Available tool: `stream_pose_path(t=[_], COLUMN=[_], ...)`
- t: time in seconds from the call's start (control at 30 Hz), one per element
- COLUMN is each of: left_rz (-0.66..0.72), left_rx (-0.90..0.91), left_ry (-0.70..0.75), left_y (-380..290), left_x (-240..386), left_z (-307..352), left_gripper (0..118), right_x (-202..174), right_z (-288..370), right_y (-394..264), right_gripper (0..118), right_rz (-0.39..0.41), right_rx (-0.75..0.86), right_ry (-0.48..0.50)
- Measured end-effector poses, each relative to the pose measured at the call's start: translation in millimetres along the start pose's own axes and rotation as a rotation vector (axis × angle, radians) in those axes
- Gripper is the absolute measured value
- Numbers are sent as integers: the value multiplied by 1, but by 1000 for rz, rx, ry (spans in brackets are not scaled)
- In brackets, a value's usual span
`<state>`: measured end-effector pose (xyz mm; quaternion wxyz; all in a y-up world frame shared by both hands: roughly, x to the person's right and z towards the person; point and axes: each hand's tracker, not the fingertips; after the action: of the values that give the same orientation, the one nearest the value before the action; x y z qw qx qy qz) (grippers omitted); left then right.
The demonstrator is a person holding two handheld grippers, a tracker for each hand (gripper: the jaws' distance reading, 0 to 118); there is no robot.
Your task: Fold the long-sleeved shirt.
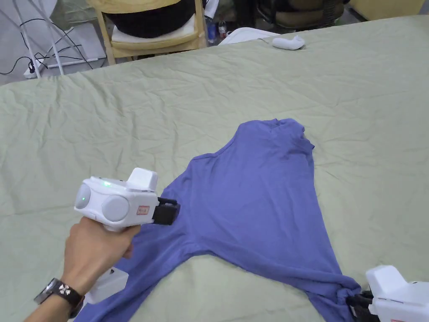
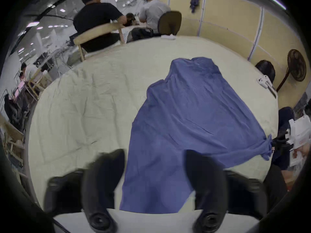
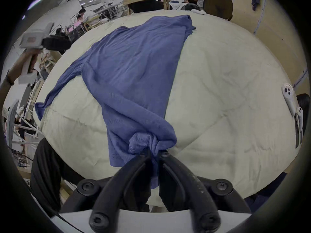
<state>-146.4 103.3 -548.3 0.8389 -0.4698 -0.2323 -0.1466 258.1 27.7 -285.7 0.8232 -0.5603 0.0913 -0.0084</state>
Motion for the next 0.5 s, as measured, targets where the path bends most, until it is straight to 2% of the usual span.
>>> stream_pose_path(t=[0.07,0.27,0.37,0.5], left_rz=[0,70,67,64], left_rx=[9,-69,-98,-122], left_ry=[1,-18,-36,-30], left_y=[13,35,38,33], left_x=[-10,-29,-28,-22], left_z=[-21,-82,-107,-125], left_gripper=[72,70,59,60], right_x=[1,2,4,4], right_z=[-1,-4,-4,-7], right_y=[0,3,5,5], right_gripper=[7,7,7,7], right_rz=[-5,-12,-18,-31], right_rx=[-4,-16,-24,-26], right_ry=[3,7,17,20])
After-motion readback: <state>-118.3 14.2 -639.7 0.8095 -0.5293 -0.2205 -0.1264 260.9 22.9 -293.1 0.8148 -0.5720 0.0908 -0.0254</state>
